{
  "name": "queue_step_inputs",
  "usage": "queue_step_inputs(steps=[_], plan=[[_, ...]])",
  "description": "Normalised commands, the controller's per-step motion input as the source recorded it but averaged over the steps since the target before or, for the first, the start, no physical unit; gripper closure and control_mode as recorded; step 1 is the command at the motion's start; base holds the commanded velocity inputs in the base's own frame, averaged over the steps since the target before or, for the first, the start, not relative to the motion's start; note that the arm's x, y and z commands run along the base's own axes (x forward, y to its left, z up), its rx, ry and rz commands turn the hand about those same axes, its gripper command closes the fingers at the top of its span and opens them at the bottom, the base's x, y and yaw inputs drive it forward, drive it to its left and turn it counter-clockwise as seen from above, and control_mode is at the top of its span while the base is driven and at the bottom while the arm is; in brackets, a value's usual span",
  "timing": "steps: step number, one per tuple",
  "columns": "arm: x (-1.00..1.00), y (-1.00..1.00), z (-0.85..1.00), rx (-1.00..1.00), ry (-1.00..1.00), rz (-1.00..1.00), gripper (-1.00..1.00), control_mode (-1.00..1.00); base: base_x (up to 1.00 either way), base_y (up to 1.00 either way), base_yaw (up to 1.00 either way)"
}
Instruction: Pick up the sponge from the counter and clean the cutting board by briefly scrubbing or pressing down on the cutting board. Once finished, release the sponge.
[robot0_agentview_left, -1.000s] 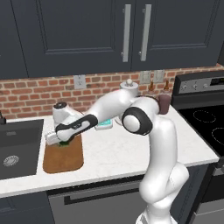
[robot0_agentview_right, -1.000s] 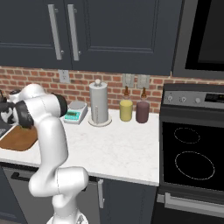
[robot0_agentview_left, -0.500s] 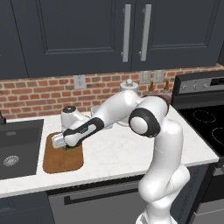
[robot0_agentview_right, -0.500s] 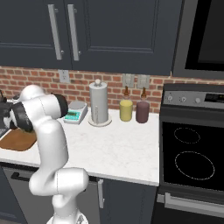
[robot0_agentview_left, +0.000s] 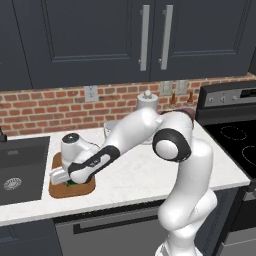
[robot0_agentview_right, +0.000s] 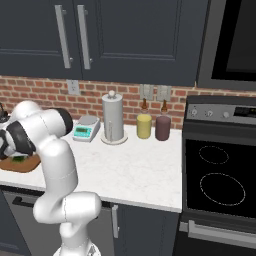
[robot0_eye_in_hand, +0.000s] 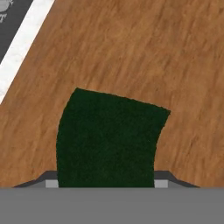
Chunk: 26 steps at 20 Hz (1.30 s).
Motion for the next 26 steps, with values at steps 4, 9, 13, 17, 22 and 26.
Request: queue_step_inputs(steps=[4, 9, 13, 17, 22, 26], plan=[[-0.23, 0.01, -0.07, 0.00, 0.00, 0.00, 1.00, -1.00, 0.00, 0.00, 0.00], [0.00, -0.02, -0.16, 0.00, 0.00, 0.00, 1.00, -1.00, 0.00, 0.00, 0.00], [0.00, -0.14, -0.24, 0.00, 0.00, 0.00, 1.00, -1.00, 0.00, 0.00, 0.00], [-0.01, -0.23, -0.23, 0.00, 0.00, 0.00, 1.00, -1.00, 0.00, 0.00, 0.00], [-0.16, -0.33, -0.15, 0.00, 0.00, 0.00, 1.00, -1.00, 0.00, 0.00, 0.00], [-0.25, -0.49, -0.06, 0.00, 0.00, 0.00, 1.00, -1.00, 0.00, 0.00, 0.00]])
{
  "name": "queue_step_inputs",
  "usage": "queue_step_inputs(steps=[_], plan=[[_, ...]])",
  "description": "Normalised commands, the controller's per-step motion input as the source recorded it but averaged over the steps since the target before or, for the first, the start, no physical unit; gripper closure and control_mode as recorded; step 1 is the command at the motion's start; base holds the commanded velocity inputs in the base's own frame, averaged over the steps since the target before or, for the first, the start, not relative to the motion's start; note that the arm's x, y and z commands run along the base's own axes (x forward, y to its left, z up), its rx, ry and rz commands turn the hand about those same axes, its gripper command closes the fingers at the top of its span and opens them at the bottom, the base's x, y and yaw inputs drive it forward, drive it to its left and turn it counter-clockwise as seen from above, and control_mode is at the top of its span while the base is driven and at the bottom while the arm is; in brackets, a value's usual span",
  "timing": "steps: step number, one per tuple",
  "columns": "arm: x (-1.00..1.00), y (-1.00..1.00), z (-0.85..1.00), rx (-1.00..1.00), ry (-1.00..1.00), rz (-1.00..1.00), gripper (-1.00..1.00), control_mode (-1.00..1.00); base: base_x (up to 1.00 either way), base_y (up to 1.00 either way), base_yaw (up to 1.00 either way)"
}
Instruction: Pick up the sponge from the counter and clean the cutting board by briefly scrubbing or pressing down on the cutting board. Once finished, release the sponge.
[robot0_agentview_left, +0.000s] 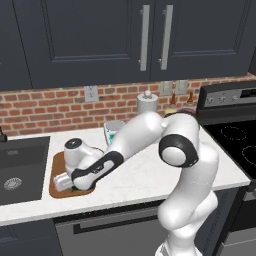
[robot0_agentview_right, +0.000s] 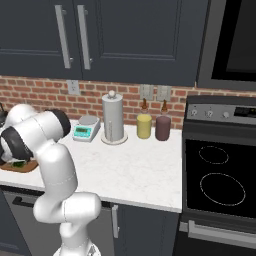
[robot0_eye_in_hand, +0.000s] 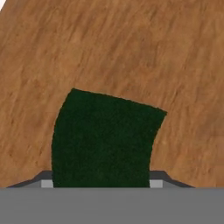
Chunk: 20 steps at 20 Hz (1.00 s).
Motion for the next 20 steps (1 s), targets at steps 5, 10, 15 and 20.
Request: queue_step_inputs(steps=[5, 10, 15, 20], plan=[[-0.22, -0.56, -0.05, 0.00, 0.00, 0.00, 1.00, -1.00, 0.00, 0.00, 0.00], [0.13, -0.36, 0.00, 0.05, 0.00, 0.00, 1.00, -1.00, 0.00, 0.00, 0.00], [0.49, -0.05, 0.00, 0.02, 0.01, 0.00, 1.00, -1.00, 0.00, 0.00, 0.00], [0.54, 0.00, 0.00, 0.00, 0.02, 0.00, 1.00, -1.00, 0.00, 0.00, 0.00]])
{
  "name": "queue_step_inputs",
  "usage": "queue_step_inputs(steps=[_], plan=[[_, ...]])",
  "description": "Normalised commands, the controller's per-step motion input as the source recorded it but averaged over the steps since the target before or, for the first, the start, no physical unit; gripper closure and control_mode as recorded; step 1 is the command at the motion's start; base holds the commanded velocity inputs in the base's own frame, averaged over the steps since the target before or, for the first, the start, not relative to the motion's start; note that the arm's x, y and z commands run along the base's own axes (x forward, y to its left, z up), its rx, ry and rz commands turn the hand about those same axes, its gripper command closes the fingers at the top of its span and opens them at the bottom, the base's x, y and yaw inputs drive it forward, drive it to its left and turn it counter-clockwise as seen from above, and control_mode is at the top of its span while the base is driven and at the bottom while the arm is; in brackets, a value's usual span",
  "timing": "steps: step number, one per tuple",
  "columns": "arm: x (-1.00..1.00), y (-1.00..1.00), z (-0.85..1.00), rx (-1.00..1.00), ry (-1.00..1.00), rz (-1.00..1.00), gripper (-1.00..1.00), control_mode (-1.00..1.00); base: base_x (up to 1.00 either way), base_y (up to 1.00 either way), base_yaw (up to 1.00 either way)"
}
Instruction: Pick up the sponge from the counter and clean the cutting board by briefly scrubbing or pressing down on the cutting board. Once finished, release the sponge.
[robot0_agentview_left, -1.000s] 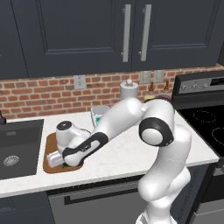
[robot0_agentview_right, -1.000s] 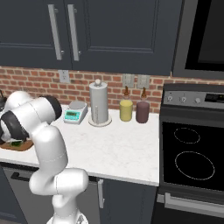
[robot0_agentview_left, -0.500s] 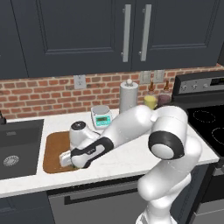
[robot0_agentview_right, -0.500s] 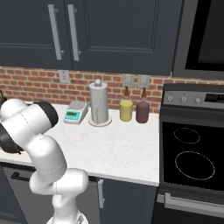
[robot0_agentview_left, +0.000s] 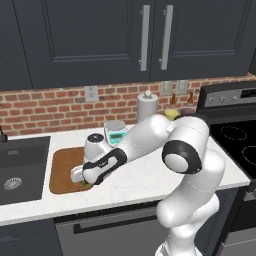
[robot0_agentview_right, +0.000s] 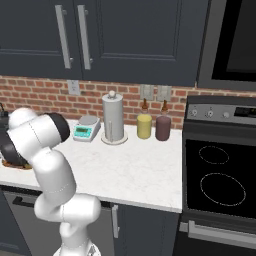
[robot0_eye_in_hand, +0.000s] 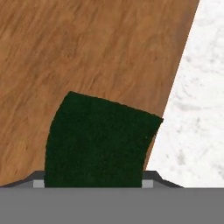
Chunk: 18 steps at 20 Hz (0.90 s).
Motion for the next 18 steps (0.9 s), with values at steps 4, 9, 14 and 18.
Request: queue_step_inputs(steps=[4, 9, 14, 18], plan=[[0.40, 0.00, 0.00, 0.00, 0.00, 0.00, 1.00, -1.00, 0.00, 0.00, 0.00], [0.40, 0.00, 0.00, 0.00, 0.00, 0.00, 1.00, -1.00, 0.00, 0.00, 0.00], [0.59, 0.00, 0.00, 0.00, 0.01, 0.00, 1.00, -1.00, 0.00, 0.00, 0.00], [0.70, 0.00, 0.00, 0.00, 0.03, 0.00, 1.00, -1.00, 0.00, 0.00, 0.00]])
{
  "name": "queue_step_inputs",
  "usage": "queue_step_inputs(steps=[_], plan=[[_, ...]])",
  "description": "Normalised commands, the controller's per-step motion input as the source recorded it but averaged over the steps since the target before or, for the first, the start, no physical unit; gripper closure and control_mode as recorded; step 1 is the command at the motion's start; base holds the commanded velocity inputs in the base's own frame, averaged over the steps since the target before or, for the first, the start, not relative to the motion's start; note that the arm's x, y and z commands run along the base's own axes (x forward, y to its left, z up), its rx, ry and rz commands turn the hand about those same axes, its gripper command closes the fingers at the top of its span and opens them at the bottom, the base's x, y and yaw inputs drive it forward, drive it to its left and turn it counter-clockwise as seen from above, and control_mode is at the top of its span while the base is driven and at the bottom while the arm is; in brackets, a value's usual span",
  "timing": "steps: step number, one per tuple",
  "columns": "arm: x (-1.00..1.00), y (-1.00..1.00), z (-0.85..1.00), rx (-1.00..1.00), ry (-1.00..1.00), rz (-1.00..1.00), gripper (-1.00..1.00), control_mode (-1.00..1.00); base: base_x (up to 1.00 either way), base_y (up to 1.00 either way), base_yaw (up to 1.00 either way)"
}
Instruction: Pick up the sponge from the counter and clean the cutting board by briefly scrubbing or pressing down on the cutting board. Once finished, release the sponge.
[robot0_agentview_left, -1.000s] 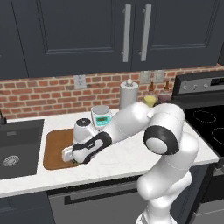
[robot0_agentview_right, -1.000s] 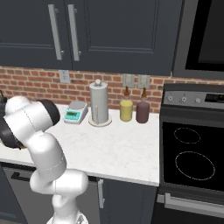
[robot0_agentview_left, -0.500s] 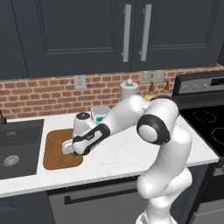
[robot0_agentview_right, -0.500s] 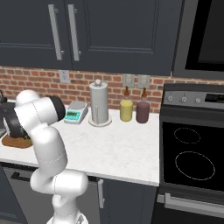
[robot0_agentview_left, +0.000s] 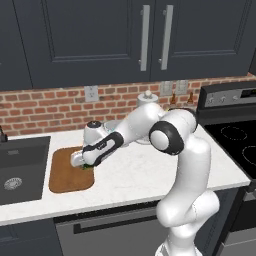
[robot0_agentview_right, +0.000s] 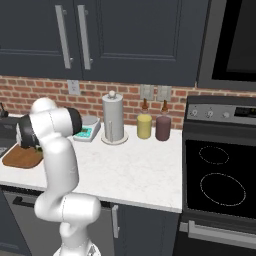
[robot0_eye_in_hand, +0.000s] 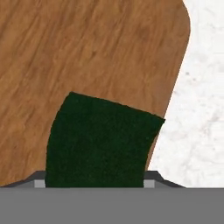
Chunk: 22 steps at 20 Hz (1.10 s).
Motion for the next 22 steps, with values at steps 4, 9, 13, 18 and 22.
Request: queue_step_inputs(steps=[4, 9, 13, 18, 22], plan=[[0.70, 0.00, 0.00, 0.00, 0.02, 0.00, 1.00, -1.00, 0.00, 0.00, 0.00], [0.66, 0.00, 0.00, 0.00, 0.01, 0.00, 1.00, -1.00, 0.00, 0.00, 0.00], [0.59, 0.00, 0.00, 0.00, 0.00, 0.00, 1.00, -1.00, 0.00, 0.00, 0.00], [0.41, 0.01, -0.06, 0.00, 0.00, 0.00, 1.00, -1.00, 0.00, 0.00, 0.00], [-0.21, 0.03, -0.21, 0.00, 0.01, 0.03, 1.00, -1.00, 0.00, 0.00, 0.00]])
